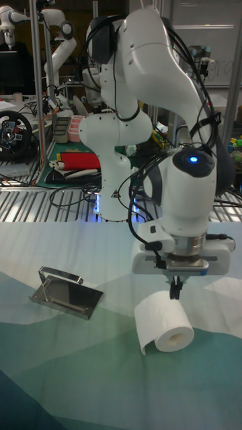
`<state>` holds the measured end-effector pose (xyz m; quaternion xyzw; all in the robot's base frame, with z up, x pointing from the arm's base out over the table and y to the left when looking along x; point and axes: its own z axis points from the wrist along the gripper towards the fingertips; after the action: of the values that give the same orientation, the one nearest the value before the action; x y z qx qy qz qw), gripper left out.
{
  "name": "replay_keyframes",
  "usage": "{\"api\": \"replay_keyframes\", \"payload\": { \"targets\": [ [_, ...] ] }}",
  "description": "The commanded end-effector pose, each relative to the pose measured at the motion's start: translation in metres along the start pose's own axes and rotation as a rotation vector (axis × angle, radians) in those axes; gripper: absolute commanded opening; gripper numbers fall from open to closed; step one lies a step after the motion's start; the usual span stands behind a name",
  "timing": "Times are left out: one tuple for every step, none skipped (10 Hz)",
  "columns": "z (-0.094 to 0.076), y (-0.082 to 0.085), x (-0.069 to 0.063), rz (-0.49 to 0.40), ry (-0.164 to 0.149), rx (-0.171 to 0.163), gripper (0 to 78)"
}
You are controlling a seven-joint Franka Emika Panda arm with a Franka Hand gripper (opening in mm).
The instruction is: Put the toilet paper on its holder
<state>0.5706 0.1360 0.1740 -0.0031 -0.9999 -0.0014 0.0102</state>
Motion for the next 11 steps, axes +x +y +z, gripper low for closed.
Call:
{"api": "replay_keyframes", "payload": {
  "targets": [
    [0.0164,-0.0104,0.0018,-0.019,-0.021,-0.008,0.0],
    [0.0188,-0.0134,0.0,-0.024,-0.02,-0.008,0.0],
    [0.0204,-0.0139,-0.0001,-0.02,-0.025,-0.008,0.0],
    [0.0222,-0.0137,-0.0003,-0.019,-0.026,-0.009,0.0],
    [0.0242,-0.0136,-0.0005,-0.014,-0.032,-0.008,0.0],
    [0.0254,-0.0136,-0.0005,-0.006,-0.039,-0.006,0.0],
    [0.0256,-0.0136,-0.0005,-0.005,-0.04,-0.004,0.0],
    [0.0256,-0.0135,-0.0005,-0.005,-0.039,-0.005,0.0],
    [0.0256,-0.0134,-0.0004,-0.01,-0.038,-0.006,0.0],
    [0.0256,-0.0134,-0.0004,-0.01,-0.036,-0.006,0.0],
    [0.0257,-0.0134,-0.0005,-0.01,-0.035,-0.006,0.0]
  ]
}}
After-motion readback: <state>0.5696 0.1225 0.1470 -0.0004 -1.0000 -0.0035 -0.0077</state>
